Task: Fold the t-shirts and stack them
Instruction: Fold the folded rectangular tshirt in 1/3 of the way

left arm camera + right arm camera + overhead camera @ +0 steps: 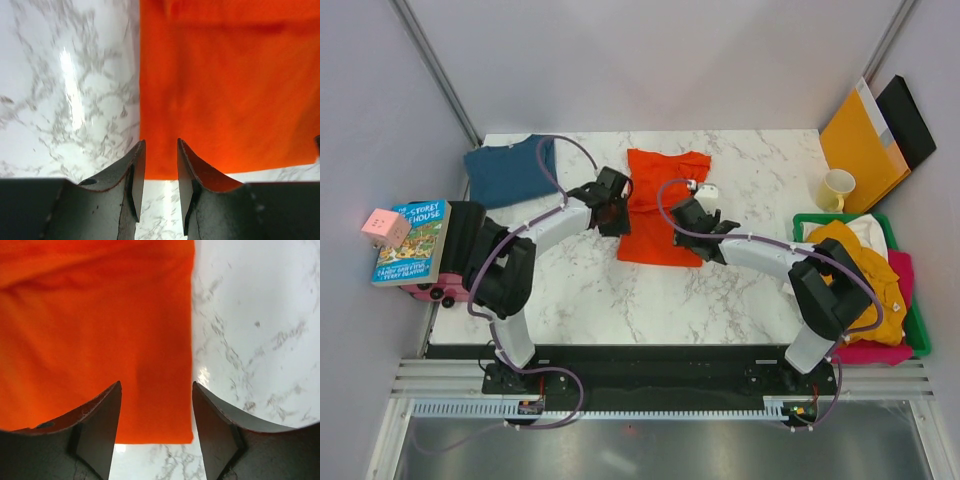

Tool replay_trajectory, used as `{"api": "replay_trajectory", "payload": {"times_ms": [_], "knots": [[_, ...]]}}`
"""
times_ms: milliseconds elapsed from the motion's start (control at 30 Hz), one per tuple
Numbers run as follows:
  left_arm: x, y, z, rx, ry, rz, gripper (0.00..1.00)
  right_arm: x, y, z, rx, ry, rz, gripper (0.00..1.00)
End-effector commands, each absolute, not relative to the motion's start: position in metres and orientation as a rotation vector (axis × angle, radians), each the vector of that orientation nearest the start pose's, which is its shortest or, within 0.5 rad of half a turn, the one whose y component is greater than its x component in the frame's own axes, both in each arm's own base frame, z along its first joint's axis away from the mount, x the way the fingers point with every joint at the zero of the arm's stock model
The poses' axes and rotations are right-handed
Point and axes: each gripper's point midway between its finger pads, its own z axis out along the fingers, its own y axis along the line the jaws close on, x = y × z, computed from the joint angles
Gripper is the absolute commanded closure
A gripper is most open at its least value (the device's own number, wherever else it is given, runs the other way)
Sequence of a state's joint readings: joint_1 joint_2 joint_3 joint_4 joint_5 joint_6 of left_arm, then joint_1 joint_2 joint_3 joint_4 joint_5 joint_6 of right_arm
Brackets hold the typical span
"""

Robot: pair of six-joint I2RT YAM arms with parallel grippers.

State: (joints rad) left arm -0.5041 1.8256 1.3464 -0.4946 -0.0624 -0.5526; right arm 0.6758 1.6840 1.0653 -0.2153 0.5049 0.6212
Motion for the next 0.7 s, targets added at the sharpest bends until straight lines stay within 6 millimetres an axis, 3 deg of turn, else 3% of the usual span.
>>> {"api": "replay_trajectory", "payload": {"times_ms": [0, 233, 300, 467, 567, 667], "knots": [[0.366, -0.232, 0.067, -0.104, 2.586, -0.38, 0.62, 0.358, 0.205, 0.063, 0.21, 2.291, 0.038, 0.34], [0.352, -0.247, 0.047, -0.043, 2.622, -0.388, 0.64, 0.353, 0.203, 0.035, 0.216, 2.334, 0.01, 0.38], [0.344, -0.25, 0.038, -0.023, 2.648, -0.392, 0.72, 0.348, 0.202, 0.024, 0.226, 2.365, 0.007, 0.4], [0.321, -0.251, 0.015, -0.008, 2.722, -0.374, 0.91, 0.323, 0.201, 0.002, 0.233, 2.465, 0.019, 0.64], [0.304, -0.252, 0.009, 0.013, 2.755, -0.387, 0.98, 0.307, 0.198, -0.006, 0.237, 2.504, 0.002, 0.83], [0.287, -0.25, 0.004, 0.02, 2.785, -0.394, 0.98, 0.29, 0.193, -0.01, 0.246, 2.542, -0.017, 1.0]]}}
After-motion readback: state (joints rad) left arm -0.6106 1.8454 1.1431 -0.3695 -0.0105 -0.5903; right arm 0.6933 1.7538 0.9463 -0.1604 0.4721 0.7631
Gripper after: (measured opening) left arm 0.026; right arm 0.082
